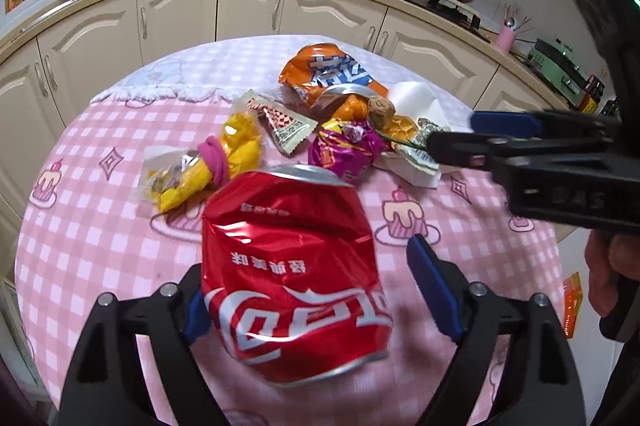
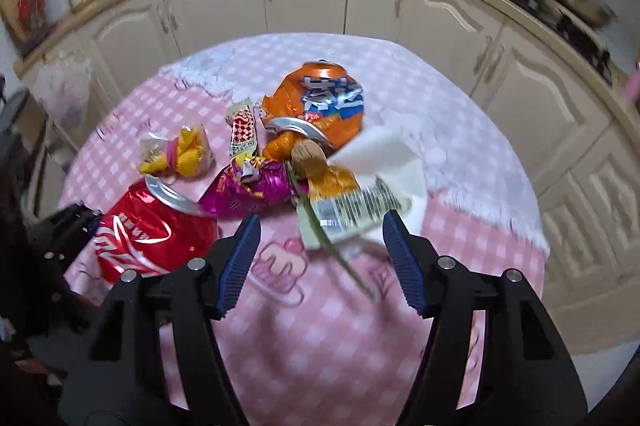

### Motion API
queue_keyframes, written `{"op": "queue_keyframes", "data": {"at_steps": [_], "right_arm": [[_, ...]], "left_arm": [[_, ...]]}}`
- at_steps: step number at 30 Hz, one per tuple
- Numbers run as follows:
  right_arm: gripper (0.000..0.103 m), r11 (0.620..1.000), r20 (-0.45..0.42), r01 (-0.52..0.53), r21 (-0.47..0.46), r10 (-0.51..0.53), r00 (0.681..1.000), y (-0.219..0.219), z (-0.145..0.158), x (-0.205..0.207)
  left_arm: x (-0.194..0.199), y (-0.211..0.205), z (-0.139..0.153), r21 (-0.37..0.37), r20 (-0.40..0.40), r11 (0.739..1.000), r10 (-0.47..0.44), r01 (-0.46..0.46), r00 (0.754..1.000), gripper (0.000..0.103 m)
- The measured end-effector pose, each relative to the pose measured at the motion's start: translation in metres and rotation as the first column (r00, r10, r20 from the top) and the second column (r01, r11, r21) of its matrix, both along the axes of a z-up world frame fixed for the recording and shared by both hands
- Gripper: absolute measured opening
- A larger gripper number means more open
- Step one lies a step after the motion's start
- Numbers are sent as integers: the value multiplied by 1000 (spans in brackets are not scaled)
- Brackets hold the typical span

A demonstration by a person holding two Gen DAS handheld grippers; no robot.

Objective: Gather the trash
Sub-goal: 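Grasp the orange pepper stem with the right tool while the left tool holds the can, then carry the red can and orange pepper over the blue bin and open both tools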

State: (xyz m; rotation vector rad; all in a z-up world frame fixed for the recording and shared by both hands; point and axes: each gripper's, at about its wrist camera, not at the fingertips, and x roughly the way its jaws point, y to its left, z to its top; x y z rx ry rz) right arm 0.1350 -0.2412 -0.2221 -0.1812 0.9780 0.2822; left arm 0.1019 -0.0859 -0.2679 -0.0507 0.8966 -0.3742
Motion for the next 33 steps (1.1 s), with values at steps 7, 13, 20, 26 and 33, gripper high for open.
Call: {"op": "queue_keyframes", "data": {"at_steps": [7,13,20,26,33], "right_arm": [[10,995,-89,-53,-83,45,995,14,-28,15],[3,998,-37,24,60,-22,999,-9,-6,-4],[3,977,-1,71,198,-73,997,-37,19,-33],[3,950,8,93,297,-100,995,-55,27,-54],[3,923,20,98,373,-114,993,-71,35,-76]], "left_arm": [[4,-11,-11,19,-9,999,-29,30,1000,62],[1,-4,-10,-4,-14,999,-52,52,999,53],[-6,4,-1,-53,-13,996,-69,68,998,43],[-12,5,5,-73,-7,993,-91,90,996,40],[-16,3,6,-78,-9,992,-101,100,995,38]]}}
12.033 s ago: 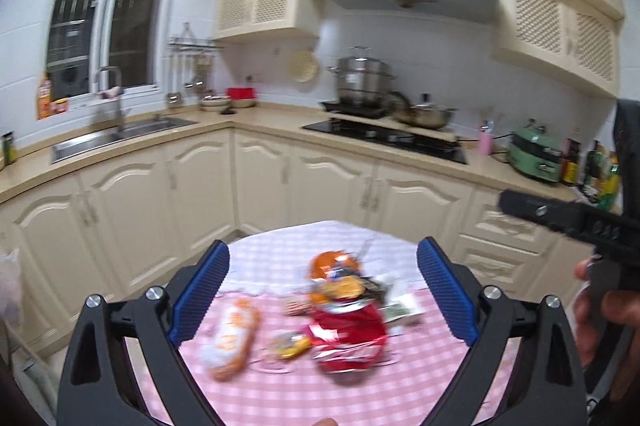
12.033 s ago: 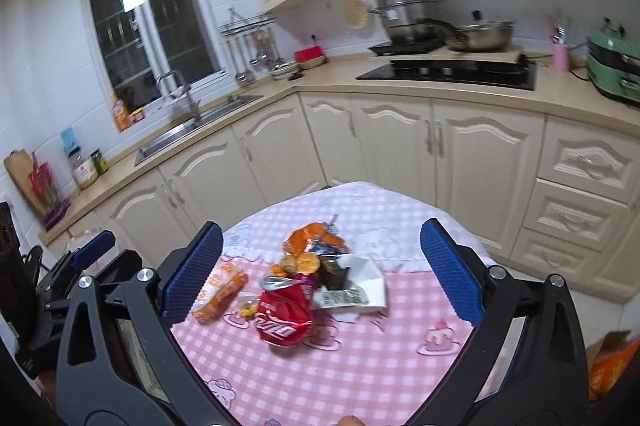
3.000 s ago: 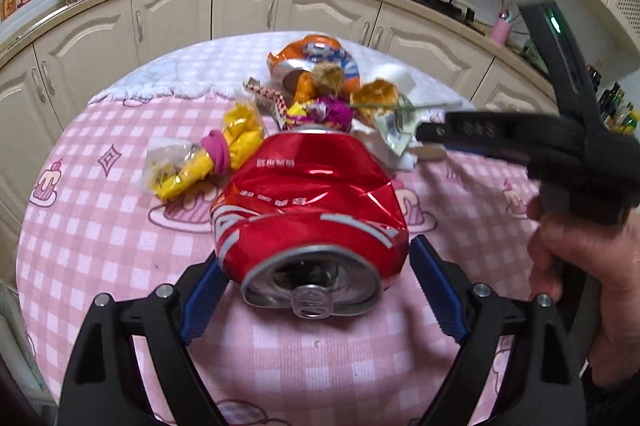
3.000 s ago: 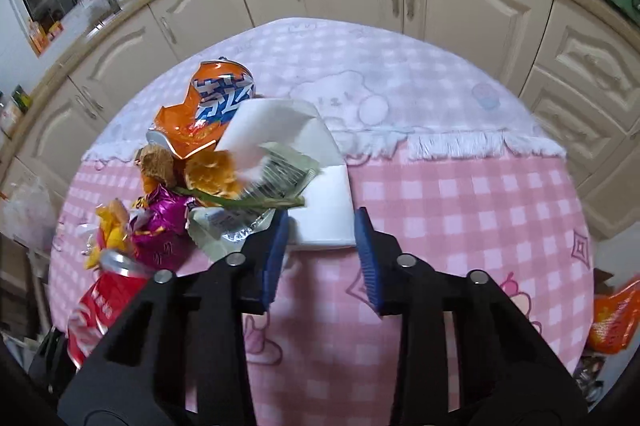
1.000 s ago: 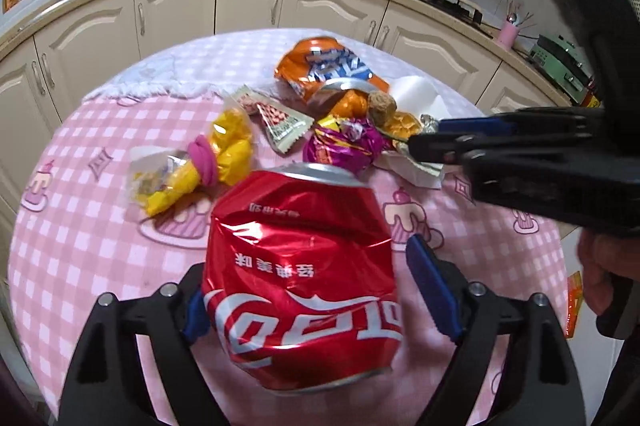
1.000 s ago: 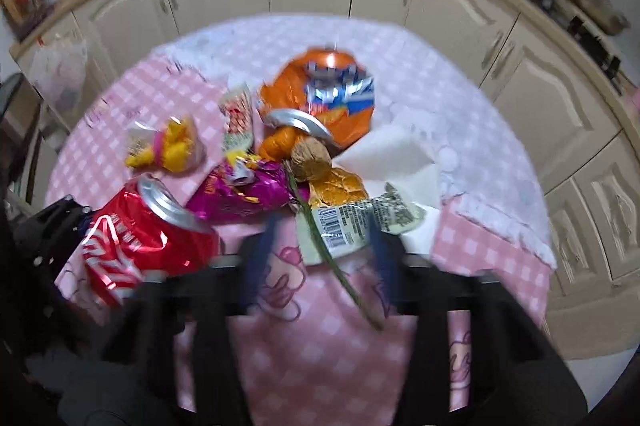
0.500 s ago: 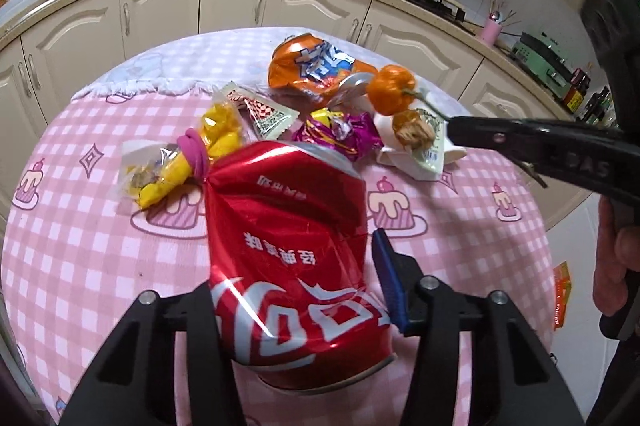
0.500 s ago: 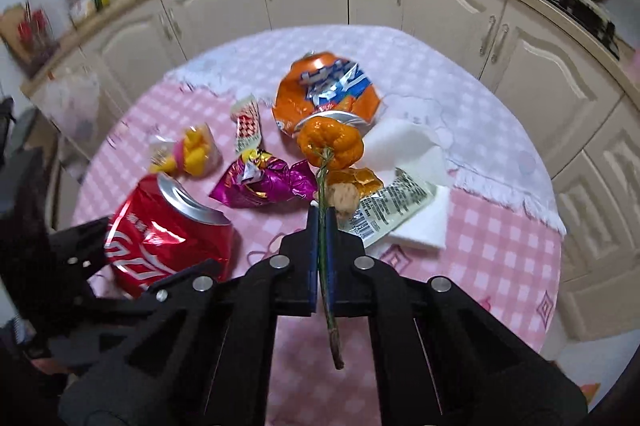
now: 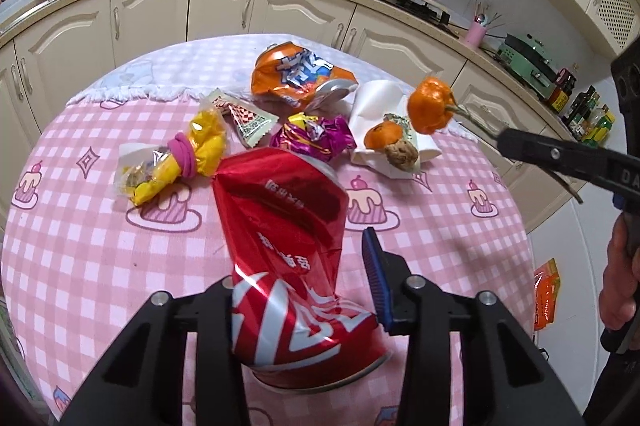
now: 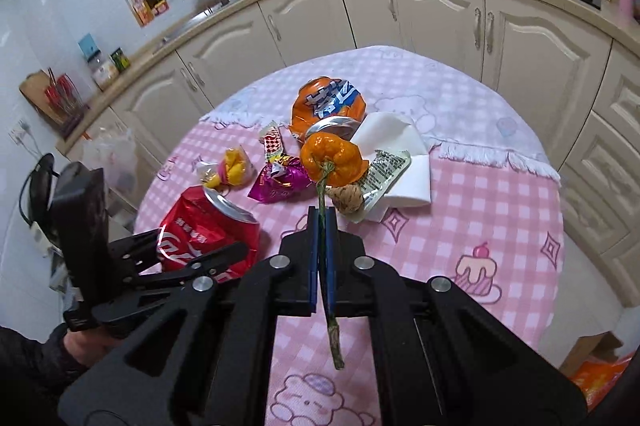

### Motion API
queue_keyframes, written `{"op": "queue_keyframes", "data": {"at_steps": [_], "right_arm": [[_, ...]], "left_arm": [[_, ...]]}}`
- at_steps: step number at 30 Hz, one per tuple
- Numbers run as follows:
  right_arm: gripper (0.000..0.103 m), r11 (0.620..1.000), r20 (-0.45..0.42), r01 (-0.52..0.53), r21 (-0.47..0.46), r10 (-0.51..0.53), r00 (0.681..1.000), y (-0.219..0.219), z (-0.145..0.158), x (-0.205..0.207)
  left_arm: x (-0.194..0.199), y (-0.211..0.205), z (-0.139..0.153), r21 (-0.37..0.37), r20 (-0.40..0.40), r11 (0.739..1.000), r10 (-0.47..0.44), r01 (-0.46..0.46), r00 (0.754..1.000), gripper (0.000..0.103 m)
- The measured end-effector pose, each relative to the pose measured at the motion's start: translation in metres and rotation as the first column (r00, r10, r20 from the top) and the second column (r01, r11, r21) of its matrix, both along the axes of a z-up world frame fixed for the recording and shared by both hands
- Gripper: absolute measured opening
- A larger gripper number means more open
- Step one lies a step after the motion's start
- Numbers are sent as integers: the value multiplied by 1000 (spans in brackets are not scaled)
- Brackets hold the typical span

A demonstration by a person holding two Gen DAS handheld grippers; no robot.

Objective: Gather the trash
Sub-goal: 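Carry the red can and orange pepper over the blue bin and open both tools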

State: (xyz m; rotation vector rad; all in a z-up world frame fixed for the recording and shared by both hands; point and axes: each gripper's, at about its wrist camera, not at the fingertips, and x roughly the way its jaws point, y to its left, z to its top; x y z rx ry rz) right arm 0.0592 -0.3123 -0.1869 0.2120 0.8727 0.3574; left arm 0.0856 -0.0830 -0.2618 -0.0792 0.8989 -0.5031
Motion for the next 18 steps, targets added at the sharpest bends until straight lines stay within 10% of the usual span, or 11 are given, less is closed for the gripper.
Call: {"op": "queue_keyframes", "data": {"at_steps": [18], "right_arm": [[3,985,86,154,75,-160,983,-71,28,-68]], "left_arm": [[-31,-64,47,-39,101,980,-190,195,977,32]]}}
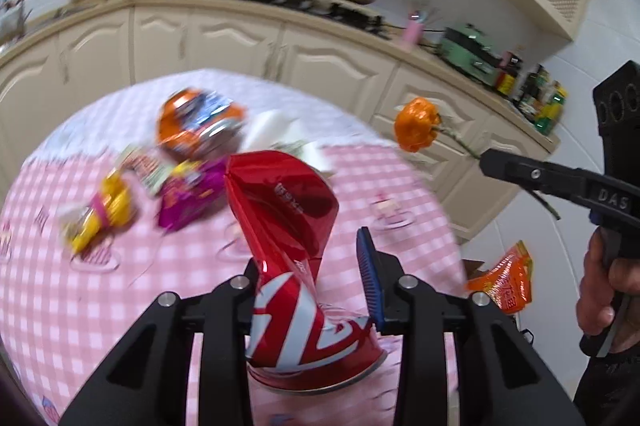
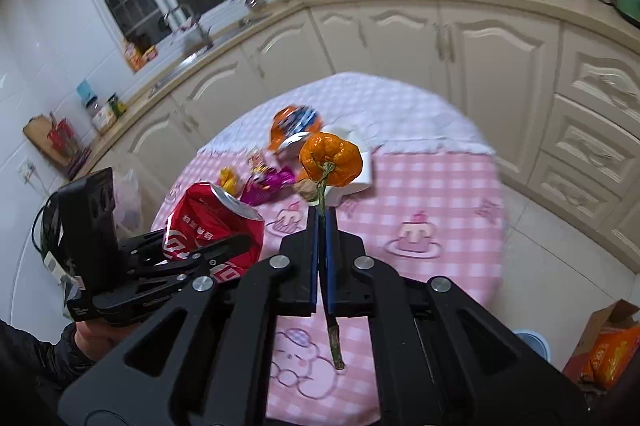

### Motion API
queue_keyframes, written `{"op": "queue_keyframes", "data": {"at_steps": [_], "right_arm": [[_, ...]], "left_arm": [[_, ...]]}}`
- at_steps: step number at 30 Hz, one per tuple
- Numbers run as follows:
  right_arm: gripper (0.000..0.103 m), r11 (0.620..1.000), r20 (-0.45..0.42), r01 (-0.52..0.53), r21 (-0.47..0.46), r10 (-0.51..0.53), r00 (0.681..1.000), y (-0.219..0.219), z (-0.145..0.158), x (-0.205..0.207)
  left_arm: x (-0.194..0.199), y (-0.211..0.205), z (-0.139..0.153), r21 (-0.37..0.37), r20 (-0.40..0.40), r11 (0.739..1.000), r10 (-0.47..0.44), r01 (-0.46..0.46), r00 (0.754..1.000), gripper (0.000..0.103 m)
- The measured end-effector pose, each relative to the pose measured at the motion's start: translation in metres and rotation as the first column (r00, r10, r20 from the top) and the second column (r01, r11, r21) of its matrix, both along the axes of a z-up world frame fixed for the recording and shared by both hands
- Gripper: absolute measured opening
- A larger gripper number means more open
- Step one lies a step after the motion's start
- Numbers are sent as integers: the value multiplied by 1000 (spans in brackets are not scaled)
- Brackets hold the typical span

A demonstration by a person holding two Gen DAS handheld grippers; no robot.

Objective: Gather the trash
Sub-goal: 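Carry the red can and orange pepper over the blue bin and open both tools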

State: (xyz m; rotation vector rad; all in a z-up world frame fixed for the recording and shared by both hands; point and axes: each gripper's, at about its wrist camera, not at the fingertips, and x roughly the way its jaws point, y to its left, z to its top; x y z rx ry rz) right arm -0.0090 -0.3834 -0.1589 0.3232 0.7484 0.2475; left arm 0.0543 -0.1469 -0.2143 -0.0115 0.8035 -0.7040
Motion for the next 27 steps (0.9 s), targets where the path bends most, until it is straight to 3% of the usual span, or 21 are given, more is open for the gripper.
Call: {"op": "queue_keyframes", "data": {"at_steps": [4,9,15,19,27], "right_arm": [[3,995,34,104,13,-104,994,-40,10,-32],[3,966,64,256,27,-257,964,-97,17,-80],[3,887,39,458,55,-461,887,-172,0,-148],[3,829,-72,554,76,-549,833,-210,-52,-178],[3,714,-372,679,170,-591,715,-264,-204,-206]], "left_arm": [[-10,-43,20,-19,31,995,-99,100,995,32],[-32,-114,38,-25,70,970,-241,244,968,32],[-62,-216,24,-15,25,910,-415,415,910,32],[-86,-281,-15,28,-65,858,-511,514,857,32],[-133,-381,-142,175,-295,742,-587,647,753,32]]}}
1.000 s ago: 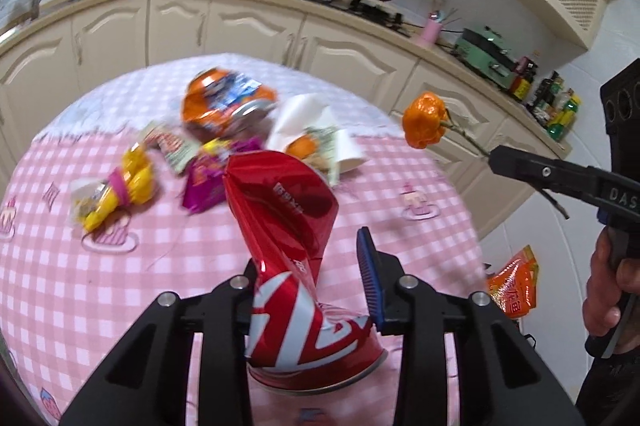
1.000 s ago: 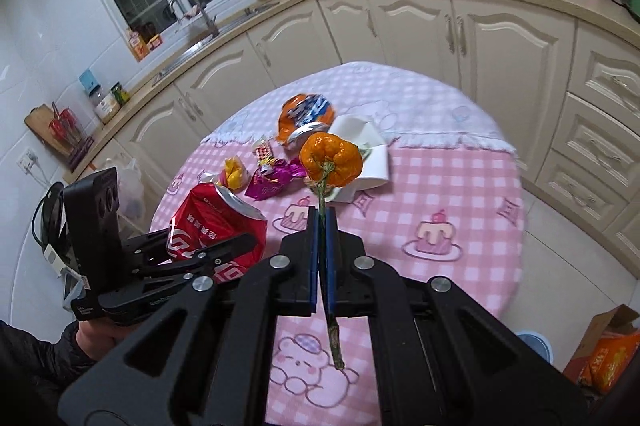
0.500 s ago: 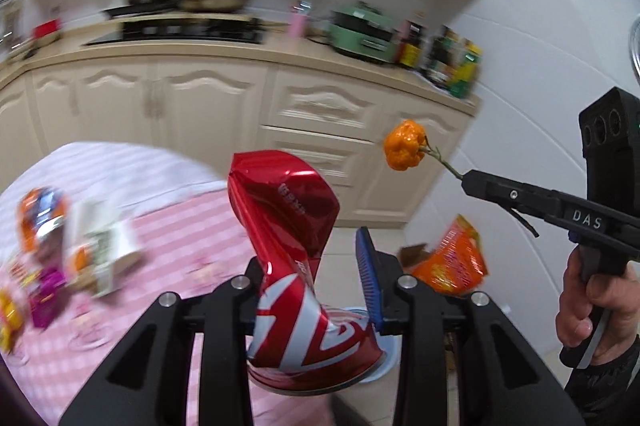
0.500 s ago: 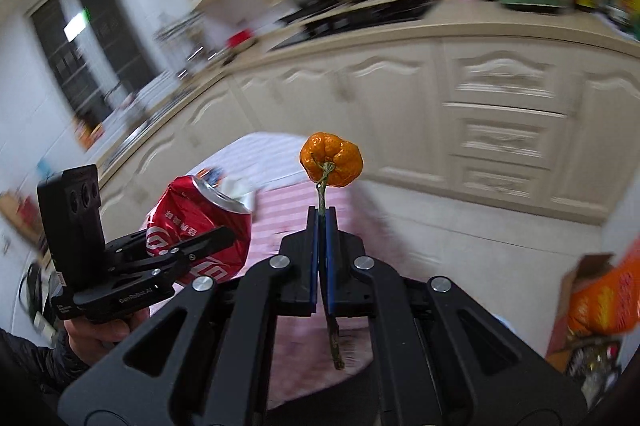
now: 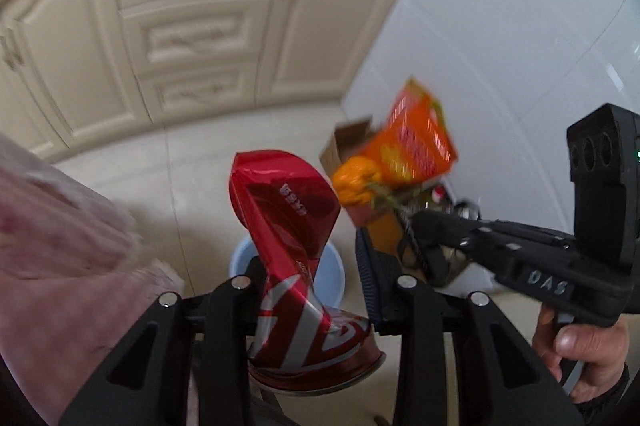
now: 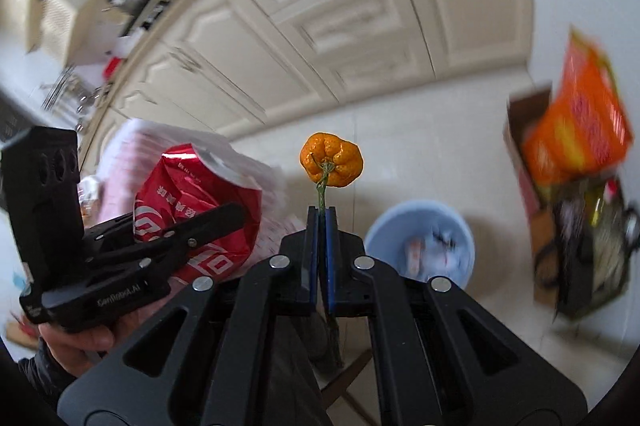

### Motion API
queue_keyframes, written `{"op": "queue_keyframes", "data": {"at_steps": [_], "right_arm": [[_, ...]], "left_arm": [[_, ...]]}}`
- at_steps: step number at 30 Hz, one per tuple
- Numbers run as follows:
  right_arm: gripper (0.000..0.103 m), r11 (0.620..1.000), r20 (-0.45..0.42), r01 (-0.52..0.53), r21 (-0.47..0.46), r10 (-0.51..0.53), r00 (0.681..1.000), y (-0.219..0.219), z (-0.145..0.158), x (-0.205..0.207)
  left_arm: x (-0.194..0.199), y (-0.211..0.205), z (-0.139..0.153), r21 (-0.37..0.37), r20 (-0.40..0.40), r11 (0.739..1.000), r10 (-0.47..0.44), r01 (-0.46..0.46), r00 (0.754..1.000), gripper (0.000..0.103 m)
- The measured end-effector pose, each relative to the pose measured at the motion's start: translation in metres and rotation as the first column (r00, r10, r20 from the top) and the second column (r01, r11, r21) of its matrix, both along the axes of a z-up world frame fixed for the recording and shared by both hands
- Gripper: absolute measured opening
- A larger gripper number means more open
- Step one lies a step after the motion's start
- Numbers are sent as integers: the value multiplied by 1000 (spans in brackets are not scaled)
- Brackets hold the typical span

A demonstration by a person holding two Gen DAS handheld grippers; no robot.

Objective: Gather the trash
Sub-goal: 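Carry the red can and orange pepper over the blue bin and open both tools, then move both tools back over the table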

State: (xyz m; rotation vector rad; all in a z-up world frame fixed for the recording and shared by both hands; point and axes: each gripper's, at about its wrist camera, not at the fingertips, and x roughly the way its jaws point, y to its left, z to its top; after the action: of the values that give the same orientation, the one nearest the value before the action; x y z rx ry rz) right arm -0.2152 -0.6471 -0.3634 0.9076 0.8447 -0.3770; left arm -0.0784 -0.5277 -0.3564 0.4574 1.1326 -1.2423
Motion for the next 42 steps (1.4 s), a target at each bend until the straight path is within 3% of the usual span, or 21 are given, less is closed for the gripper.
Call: {"op": "queue_keyframes", "data": {"at_steps": [5,7,9,10,11,12,16,23,29,37,42], "right_arm": [[5,984,-30,76,161,-72,997,-19,-74,-9],[5,968,-64,120,219,-108,992,-26,-101,-9],[10,958,-82,148,247,-131,988,-29,-116,-13],[37,957,-90,158,244,-139,986,-30,-118,-14],[84,956,-98,173,236,-154,983,-31,-119,-17],[89,957,-104,190,221,-170,980,-32,-119,-19],[97,953,-92,219,211,-203,975,-35,-112,-25],[97,963,-105,241,122,-229,968,-35,-85,-21],[97,967,-82,241,77,-235,969,-29,-55,-17],[97,979,-11,199,-37,-199,980,-7,15,1],[97,978,44,134,-157,-129,991,21,74,26]], "left_arm": [[0,-34,-69,132,-34,991,-11,16,999,34],[6,-41,-89,183,-53,983,-6,16,999,77],[14,-48,-93,177,-36,984,18,-11,999,85],[15,-50,-92,179,-24,984,20,-15,1000,88],[18,-50,-93,188,-9,982,24,-22,1000,89],[21,-49,-92,187,-7,982,30,-29,1000,94],[26,-42,-85,187,43,981,50,-57,998,94],[26,-29,-47,127,125,988,68,-84,990,95],[27,-12,-11,62,134,993,92,-101,987,95],[32,32,57,-72,171,989,143,-133,975,95],[48,83,104,-168,186,963,239,-208,953,95]]}}
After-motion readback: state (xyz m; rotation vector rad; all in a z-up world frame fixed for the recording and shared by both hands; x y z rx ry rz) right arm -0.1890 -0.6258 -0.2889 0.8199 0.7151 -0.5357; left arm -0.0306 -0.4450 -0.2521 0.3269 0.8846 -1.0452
